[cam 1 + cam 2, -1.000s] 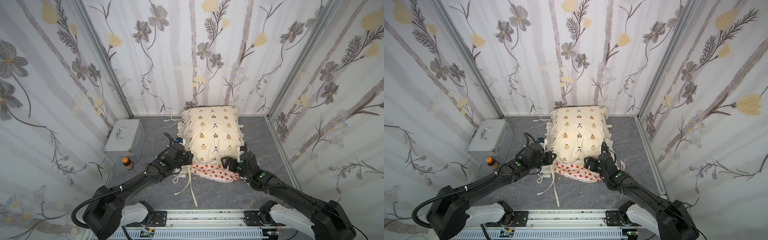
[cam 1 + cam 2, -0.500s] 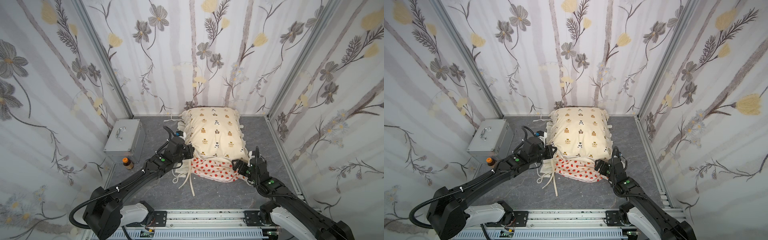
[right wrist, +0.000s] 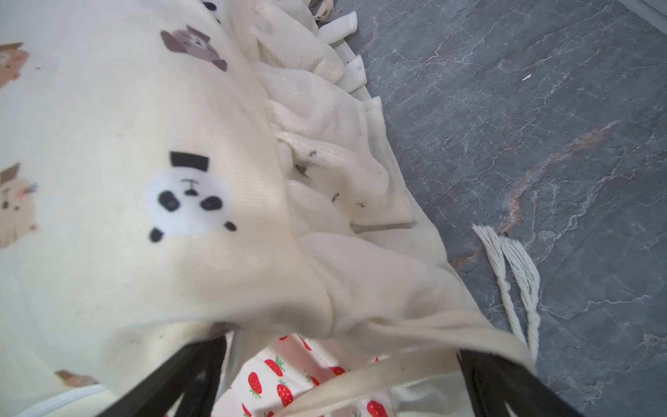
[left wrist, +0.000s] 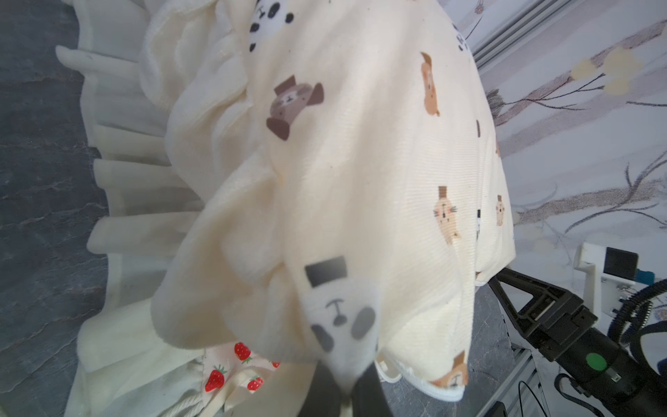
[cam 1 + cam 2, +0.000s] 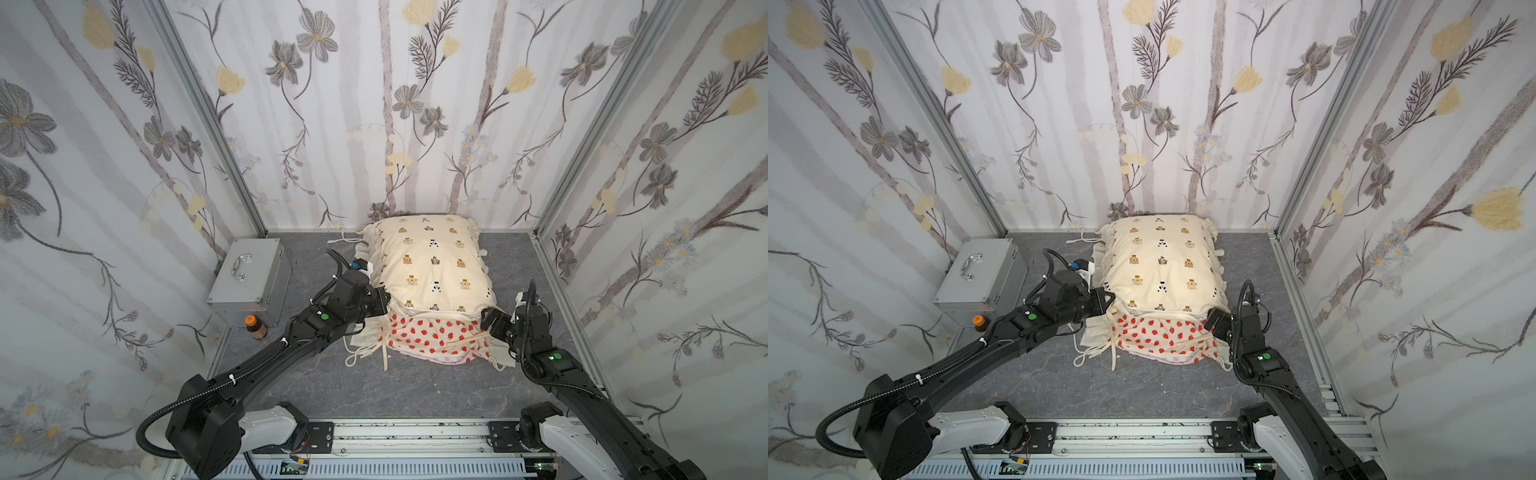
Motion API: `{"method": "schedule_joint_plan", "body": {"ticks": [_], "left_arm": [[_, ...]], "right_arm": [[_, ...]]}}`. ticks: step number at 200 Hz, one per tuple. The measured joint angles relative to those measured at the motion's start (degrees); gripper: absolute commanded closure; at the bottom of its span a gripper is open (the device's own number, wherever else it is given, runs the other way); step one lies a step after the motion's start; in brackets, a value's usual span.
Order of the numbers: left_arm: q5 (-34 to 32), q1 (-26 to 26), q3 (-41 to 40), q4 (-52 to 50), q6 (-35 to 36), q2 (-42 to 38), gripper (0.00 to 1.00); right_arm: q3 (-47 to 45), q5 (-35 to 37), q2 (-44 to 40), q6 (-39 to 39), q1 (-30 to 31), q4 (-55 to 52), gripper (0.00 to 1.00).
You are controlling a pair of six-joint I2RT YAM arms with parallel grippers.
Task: Zip up pillowcases
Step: Pick up the pillowcase from the pillowcase.
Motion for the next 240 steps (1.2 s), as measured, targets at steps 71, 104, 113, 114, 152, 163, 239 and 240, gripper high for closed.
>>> {"method": "schedule_joint_plan", "body": {"ticks": [71,104,113,114,152,163,239,240], "left_arm": [[1.44,0.0,-2.12,-1.77,-1.14,-2.45,1.0],[2.99,0.02,-2.21,-3.82,-1.07,-3.39,1.0],[3.32,0.02,-2.21,-4.35,-0.92,-3.61,1.0],[3.32,0.04,-2.21,-4.37,-0.87,-3.61,1.0],[4.44,0.07,-2.21,-6.1,0.0,-3.93,1.0],[4.81,0.07,-2.21,-6.12,0.0,-3.93,1.0],[6.25,0.07,-2.25,-6.1,0.28,-4.33,1.0],[6.27,0.07,-2.25,-6.12,0.28,-4.33,1.0]], "right_arm": [[7.39,2.89,-0.28,4.46,18.88,-3.65,0.0],[11.17,4.81,5.31,7.69,30.56,-2.43,0.0],[12.22,5.01,7.04,8.2,33.09,-1.7,0.0],[12.35,5.01,7.21,8.22,33.31,-1.6,0.0],[18.1,5.05,15.56,9.03,41.9,4.02,0.01],[19.06,3.89,17.62,9.03,43.25,6.69,0.04],[19.85,-5.9,25.88,9.64,44.13,22.29,0.37],[19.85,-5.95,25.9,9.64,44.13,22.36,0.38]]}}
